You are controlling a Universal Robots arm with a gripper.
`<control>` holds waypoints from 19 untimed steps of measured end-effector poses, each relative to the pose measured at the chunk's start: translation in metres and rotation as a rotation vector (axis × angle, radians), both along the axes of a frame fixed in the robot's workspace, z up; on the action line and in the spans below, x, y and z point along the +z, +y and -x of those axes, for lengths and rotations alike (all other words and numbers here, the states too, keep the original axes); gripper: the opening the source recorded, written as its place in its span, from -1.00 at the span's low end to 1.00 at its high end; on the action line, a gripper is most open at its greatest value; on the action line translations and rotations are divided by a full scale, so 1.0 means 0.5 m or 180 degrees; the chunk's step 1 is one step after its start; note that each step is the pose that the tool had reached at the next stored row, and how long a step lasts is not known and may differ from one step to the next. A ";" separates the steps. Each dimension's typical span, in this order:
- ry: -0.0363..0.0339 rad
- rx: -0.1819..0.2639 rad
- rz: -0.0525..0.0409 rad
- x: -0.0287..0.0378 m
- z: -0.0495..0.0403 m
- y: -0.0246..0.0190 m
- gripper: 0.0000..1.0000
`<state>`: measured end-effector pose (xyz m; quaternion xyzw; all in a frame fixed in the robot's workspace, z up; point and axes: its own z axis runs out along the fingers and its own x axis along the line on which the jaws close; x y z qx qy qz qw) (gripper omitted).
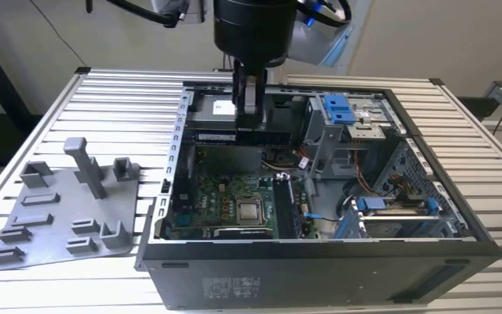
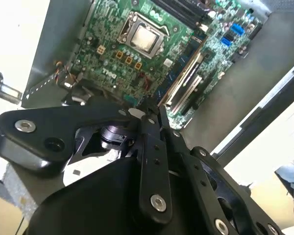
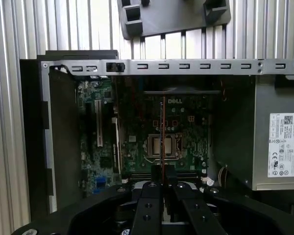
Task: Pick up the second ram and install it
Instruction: 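Pick up the second ram and move it above second insertion slot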
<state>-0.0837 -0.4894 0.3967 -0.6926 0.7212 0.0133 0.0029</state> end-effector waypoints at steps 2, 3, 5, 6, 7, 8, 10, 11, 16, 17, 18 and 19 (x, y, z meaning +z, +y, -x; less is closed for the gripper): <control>0.0001 0.0000 0.0000 0.000 -0.019 0.0000 -0.72; 0.0001 0.0000 0.0000 0.000 -0.028 0.0000 -0.72; 0.0002 0.0001 0.0000 0.000 -0.046 0.0000 -0.72; 0.0002 0.0000 0.0000 0.000 -0.055 0.0000 -0.72; 0.0002 0.0000 0.0000 0.000 -0.064 0.0000 -0.72; 0.0002 0.0000 0.0000 0.000 -0.073 0.0000 -0.72; 0.0003 0.0000 0.0000 0.000 -0.091 0.0000 -0.72; 0.0003 0.0000 0.0000 0.000 -0.100 0.0000 -0.72; 0.0005 0.0000 0.0000 0.000 -0.146 -0.0001 -0.72; 0.0005 0.0000 0.0000 0.000 -0.155 0.0000 -0.72; 0.0005 0.0000 0.0000 0.000 -0.163 0.0000 -0.72; 0.0005 0.0000 0.0000 0.000 -0.170 0.0000 -0.72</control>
